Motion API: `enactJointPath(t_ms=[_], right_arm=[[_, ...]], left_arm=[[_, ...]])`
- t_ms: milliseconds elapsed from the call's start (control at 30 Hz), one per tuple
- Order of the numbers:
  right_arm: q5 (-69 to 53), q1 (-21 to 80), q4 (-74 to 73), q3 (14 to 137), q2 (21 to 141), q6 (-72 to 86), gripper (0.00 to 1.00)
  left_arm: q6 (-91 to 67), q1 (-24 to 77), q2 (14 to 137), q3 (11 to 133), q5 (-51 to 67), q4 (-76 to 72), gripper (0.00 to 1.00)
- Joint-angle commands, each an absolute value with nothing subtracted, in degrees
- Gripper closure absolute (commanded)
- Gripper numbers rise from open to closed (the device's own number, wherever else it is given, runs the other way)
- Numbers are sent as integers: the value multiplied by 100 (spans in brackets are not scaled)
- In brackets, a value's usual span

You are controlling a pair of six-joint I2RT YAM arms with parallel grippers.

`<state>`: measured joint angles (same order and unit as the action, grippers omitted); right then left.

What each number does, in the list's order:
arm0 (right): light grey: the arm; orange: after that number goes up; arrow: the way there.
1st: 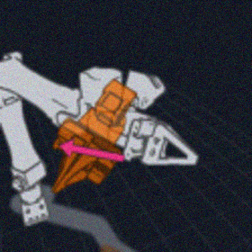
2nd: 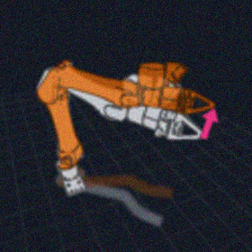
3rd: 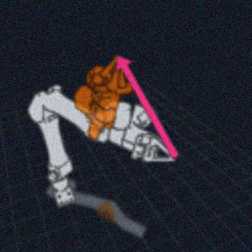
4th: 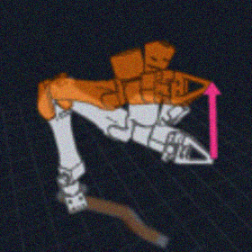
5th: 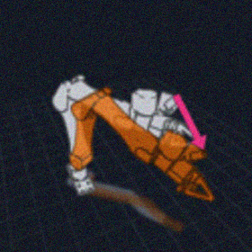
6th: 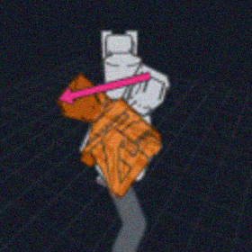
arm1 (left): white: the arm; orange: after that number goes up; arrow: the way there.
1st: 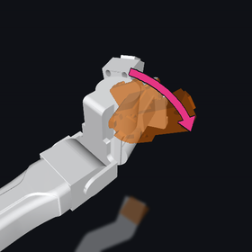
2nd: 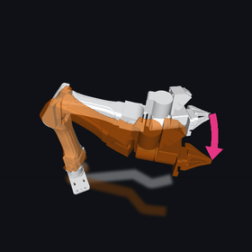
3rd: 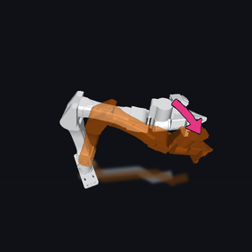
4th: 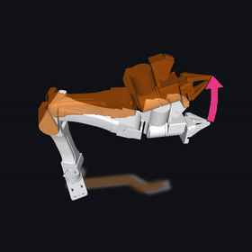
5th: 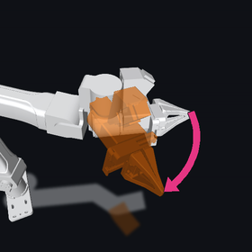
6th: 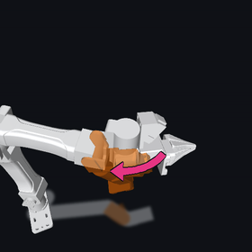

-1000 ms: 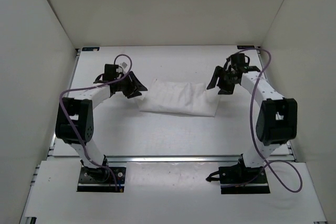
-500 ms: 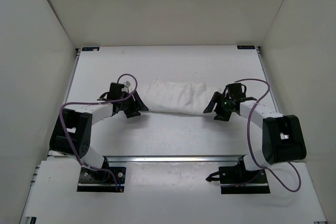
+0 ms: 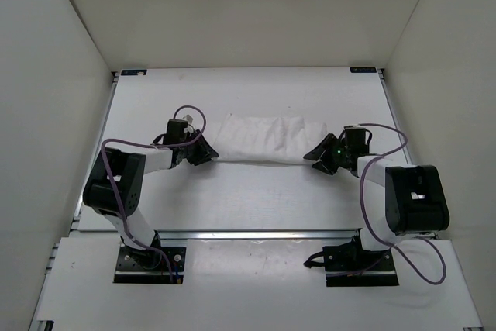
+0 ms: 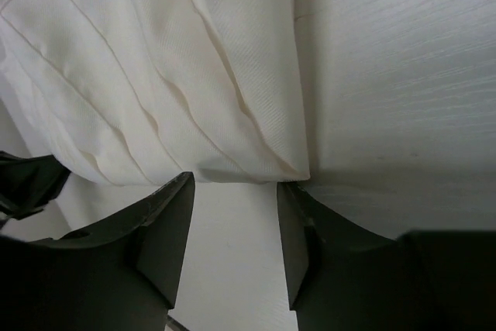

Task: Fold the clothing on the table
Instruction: Fold the skirt

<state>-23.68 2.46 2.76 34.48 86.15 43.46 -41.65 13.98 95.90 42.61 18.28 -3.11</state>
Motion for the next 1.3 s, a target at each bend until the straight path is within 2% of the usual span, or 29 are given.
enactJointPath(t_ms=[0, 33, 67, 133, 167, 200, 300, 367, 400, 433, 533, 933, 1067, 1100, 1133, 1167, 1233, 1267], right_arm=[[-2276, 97, 817, 3235, 8903, 4544, 57], [-2320, 71, 887, 3260, 8938, 4605, 60], [-2286, 27, 862, 3261, 8938, 4597, 68], [-2224, 26, 1010, 3217, 8904, 4710, 79], [-2102, -130, 1028, 3199, 8851, 4728, 93], [-2048, -184, 1037, 3104, 8816, 4772, 100], [-2056, -316, 984, 3050, 8692, 4747, 100], [-1961, -317, 713, 3032, 8561, 4720, 85], [-1829, -290, 668, 2997, 8508, 4746, 71], [-1741, -238, 624, 2954, 8386, 4720, 63], [-1469, -158, 510, 2874, 8244, 4729, 53], [-1476, -141, 729, 3541, 9236, 4773, 47], [-1512, -88, 695, 3744, 9501, 4729, 54], [-1503, -79, 773, 3788, 9518, 4746, 59], [-1546, -97, 887, 3745, 9579, 4763, 71], [-1556, -140, 914, 3770, 9537, 4764, 76], [-1661, -219, 1063, 3779, 9545, 4790, 100], [-1679, -272, 1020, 3805, 9545, 4712, 100]], left_arm=[[-4192, 1512, 9808, 4315, 1696, -404, 65], [-4192, 1512, 9861, 4324, 1748, -422, 74], [-4201, 1547, 9887, 4281, 1758, -422, 84], [-4219, 1608, 9905, 4281, 1793, -474, 96], [-4219, 1626, 9862, 4254, 1793, -457, 100], [-4236, 1617, 9870, 4210, 1819, -501, 100], [-4228, 1600, 9844, 4123, 1880, -510, 100], [-4210, 1626, 9861, 4043, 1942, -545, 100], [-4219, 1635, 9835, 4078, 1925, -554, 100], [-4219, 1643, 9870, 4087, 2021, -562, 100], [-4210, 1722, 9914, 4078, 1995, -589, 100], [-4201, 1731, 9984, 3999, 2066, -659, 100], [-4175, 1714, 9993, 3973, 2101, -641, 100], [-4166, 1731, 10002, 3990, 2101, -650, 100], [-4157, 1731, 10019, 3999, 2127, -633, 100], [-4149, 1723, 10028, 3973, 2110, -633, 100], [-4122, 1722, 10028, 3964, 2180, -633, 100], [-4131, 1714, 10046, 3920, 2197, -659, 100]])
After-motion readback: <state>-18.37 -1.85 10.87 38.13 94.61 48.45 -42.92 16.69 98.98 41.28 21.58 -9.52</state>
